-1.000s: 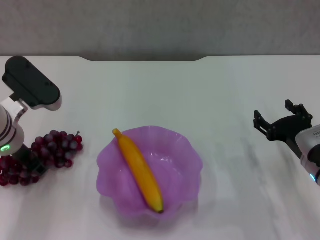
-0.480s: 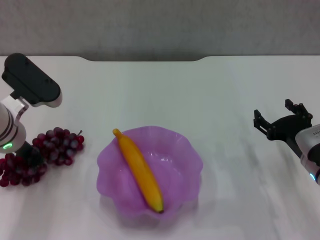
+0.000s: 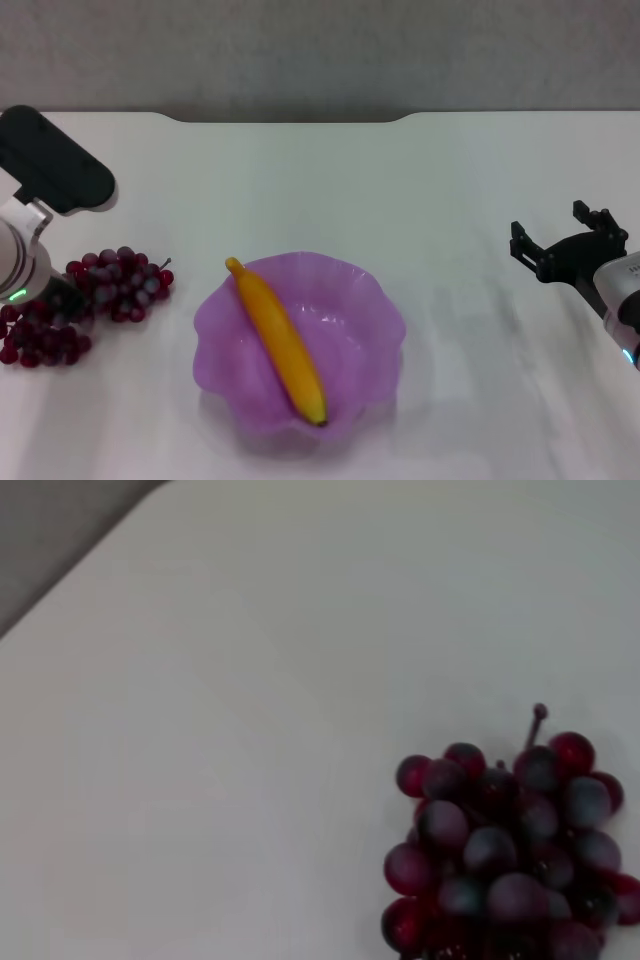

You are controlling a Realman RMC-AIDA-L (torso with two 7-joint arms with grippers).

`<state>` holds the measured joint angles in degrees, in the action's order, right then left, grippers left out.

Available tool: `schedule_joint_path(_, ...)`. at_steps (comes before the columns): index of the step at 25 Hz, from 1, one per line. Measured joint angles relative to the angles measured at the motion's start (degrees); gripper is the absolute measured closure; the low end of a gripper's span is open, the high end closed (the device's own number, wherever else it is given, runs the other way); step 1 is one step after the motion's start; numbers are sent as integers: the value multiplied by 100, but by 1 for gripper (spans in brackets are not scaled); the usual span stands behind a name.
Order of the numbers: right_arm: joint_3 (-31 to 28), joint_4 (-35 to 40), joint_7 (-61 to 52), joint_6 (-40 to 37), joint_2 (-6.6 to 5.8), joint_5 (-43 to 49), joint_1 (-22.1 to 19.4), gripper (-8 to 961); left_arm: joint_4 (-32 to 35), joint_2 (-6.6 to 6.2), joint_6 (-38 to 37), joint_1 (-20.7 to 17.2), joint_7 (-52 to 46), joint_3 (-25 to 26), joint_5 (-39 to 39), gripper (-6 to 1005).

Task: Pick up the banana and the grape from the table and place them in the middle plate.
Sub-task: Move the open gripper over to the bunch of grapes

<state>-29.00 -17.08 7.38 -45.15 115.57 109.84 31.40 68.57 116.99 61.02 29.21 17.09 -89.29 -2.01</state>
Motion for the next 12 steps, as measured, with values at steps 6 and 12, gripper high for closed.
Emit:
schedule_joint_path(6, 0, 3, 0, -17, 0, -10, -10, 65, -6, 0, -310, -171, -75, -99, -12, 676)
schedule_joint_path(12, 0, -1, 0, -26, 0, -8, -11, 65, -20, 0, -526, -248, -374, -447, 243, 731)
